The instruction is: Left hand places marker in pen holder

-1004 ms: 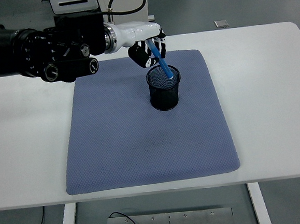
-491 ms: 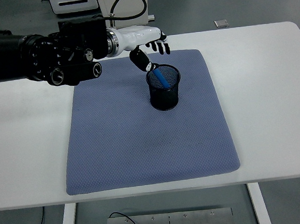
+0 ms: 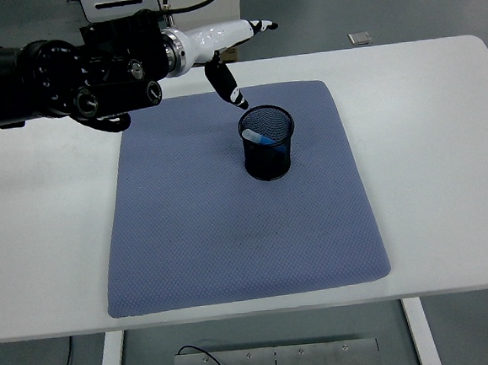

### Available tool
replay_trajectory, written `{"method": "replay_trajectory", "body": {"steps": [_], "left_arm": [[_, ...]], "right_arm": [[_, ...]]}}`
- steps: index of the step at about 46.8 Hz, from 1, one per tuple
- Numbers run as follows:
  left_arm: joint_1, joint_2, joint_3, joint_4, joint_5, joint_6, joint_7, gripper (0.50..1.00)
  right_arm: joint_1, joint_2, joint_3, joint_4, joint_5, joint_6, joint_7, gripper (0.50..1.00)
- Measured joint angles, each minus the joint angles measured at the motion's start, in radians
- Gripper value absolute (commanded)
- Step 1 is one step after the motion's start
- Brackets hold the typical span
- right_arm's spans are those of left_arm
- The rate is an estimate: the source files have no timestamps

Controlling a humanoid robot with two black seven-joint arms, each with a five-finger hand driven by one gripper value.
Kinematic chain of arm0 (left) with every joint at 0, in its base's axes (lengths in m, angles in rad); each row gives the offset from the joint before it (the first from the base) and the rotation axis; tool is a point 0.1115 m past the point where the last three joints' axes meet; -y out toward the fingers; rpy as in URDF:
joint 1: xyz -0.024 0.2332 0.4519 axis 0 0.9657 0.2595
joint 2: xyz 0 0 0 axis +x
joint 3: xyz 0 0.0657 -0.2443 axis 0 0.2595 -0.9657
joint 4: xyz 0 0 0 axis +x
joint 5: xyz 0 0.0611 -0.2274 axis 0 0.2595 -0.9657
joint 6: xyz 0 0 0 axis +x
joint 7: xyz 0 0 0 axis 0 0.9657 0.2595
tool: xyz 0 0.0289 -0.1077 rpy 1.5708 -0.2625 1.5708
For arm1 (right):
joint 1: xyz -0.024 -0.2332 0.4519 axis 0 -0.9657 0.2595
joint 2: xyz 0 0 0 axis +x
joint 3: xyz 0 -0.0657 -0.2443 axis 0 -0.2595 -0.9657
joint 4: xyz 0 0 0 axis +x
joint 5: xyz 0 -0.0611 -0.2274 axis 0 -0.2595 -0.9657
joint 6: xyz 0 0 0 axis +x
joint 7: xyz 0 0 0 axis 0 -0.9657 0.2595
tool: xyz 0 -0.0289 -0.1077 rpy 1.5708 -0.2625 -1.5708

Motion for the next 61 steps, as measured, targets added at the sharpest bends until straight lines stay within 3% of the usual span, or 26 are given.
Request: {"method": "replay_trajectory", "body": {"steps": [7, 18, 25, 29, 41, 52, 61], "left_arm": [[0.024, 0.023, -0.060, 0.020, -0.090, -0.002, 0.000, 1.000], [0.153, 0.094, -0.234, 0.126, -0.203, -0.028, 0.007, 1.000], [0.274, 0.165, -0.417, 0.230, -0.233, -0.093, 0.013, 1.000], [0.360, 0.203, -0.543, 0.320, -0.239, -0.163, 0.015, 1.000], [0.582, 0.252, -0.871, 0.500, -0.240, -0.326, 0.013, 1.000], [0.785, 0.287, -1.182, 0.544, -0.240, -0.418, 0.009, 1.000], [0.903, 0.290, -1.359, 0.544, -0.244, -0.443, 0.004, 1.000]], "right_arm": [[0.000, 0.000, 0.000, 0.000, 0.000, 0.000, 0.000, 1.000], [0.000, 0.000, 0.000, 0.000, 0.000, 0.000, 0.000, 1.000], [0.000, 0.000, 0.000, 0.000, 0.000, 0.000, 0.000, 1.000], [0.000, 0.000, 0.000, 0.000, 0.000, 0.000, 0.000, 1.000], [0.000, 0.000, 0.000, 0.000, 0.000, 0.000, 0.000, 1.000], [0.000, 0.000, 0.000, 0.000, 0.000, 0.000, 0.000, 1.000], [0.000, 0.000, 0.000, 0.000, 0.000, 0.000, 0.000, 1.000]]}}
